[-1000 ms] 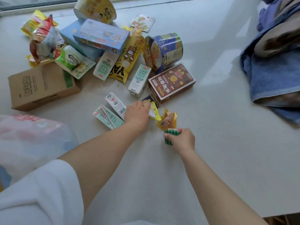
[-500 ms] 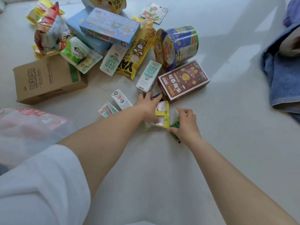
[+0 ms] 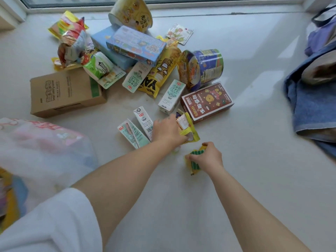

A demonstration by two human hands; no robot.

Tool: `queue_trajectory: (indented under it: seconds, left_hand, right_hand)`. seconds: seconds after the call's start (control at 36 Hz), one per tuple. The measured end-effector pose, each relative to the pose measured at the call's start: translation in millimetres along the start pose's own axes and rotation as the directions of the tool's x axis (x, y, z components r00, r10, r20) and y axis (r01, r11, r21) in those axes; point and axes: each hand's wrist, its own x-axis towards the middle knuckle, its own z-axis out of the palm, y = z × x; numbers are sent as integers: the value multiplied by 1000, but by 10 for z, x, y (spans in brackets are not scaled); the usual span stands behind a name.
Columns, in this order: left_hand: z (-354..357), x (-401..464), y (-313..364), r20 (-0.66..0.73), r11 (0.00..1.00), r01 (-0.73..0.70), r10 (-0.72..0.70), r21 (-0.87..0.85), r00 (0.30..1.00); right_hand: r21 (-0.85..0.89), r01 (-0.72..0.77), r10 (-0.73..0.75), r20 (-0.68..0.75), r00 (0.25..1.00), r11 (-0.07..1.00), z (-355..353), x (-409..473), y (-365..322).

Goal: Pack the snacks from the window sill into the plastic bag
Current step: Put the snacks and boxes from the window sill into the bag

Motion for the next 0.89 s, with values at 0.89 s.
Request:
queue_trajectory:
  seconds: [0.89]
  left_hand:
    - [-590, -435, -1517, 120, 272, 480, -761, -834, 638]
  right_hand:
    - [245, 185, -218, 113, 969, 952, 540, -54, -1428]
